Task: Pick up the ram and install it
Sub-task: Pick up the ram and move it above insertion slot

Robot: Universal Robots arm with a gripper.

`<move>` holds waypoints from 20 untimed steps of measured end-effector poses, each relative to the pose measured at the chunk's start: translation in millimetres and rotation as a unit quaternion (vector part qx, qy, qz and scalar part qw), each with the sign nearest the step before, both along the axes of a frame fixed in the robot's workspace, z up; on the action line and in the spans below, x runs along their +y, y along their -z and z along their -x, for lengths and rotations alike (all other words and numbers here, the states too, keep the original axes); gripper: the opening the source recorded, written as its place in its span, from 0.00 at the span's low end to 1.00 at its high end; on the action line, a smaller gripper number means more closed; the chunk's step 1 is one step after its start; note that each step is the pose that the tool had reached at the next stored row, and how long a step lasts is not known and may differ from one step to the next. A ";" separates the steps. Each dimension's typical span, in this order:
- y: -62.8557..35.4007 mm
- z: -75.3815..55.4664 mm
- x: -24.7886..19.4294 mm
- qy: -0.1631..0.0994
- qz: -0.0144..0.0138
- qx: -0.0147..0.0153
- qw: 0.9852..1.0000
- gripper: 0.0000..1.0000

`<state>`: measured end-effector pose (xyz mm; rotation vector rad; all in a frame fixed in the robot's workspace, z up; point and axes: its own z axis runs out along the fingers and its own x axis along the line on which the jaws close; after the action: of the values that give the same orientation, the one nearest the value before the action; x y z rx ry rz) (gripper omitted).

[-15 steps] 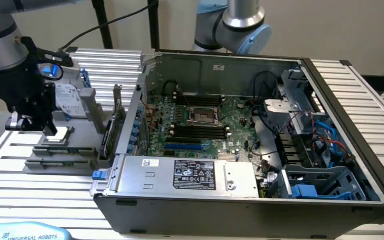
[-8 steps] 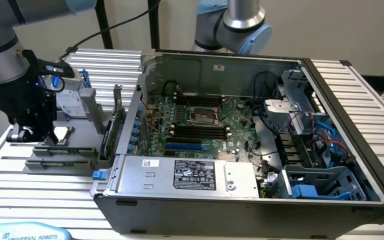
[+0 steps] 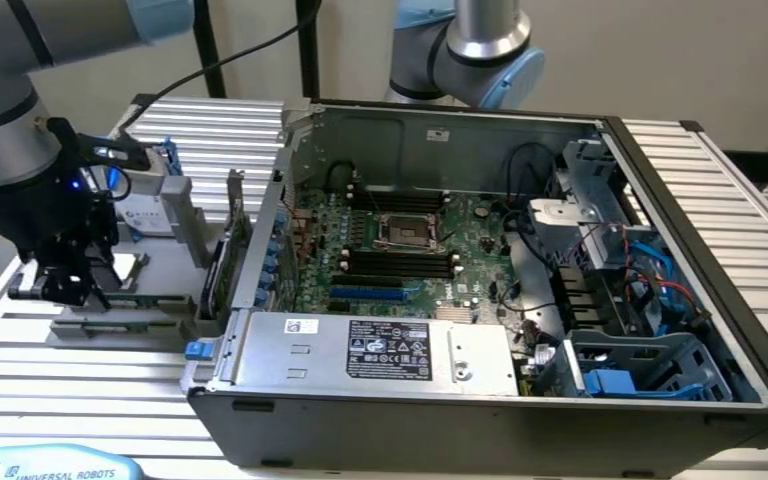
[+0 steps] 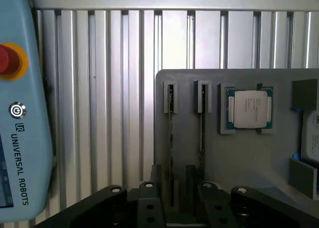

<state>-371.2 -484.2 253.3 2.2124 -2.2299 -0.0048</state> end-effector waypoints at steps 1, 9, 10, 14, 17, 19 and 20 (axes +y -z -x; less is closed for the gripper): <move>1.7 0.1 -0.2 0.000 0.000 0.000 1.000 0.36; 16.2 0.0 -0.3 0.000 0.000 0.000 1.000 0.42; 18.2 0.0 -0.3 -0.001 0.000 0.000 1.000 0.42; 25.4 0.0 -0.3 -0.001 0.000 0.000 1.000 0.42; 30.9 0.1 -0.5 -0.001 0.000 0.000 1.000 0.42; 34.5 0.0 -1.0 -0.002 0.000 0.000 1.000 0.42; 36.3 0.0 -1.3 -0.002 0.000 0.000 1.000 0.42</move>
<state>-371.2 -485.5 217.0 2.2167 -2.2253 -0.0049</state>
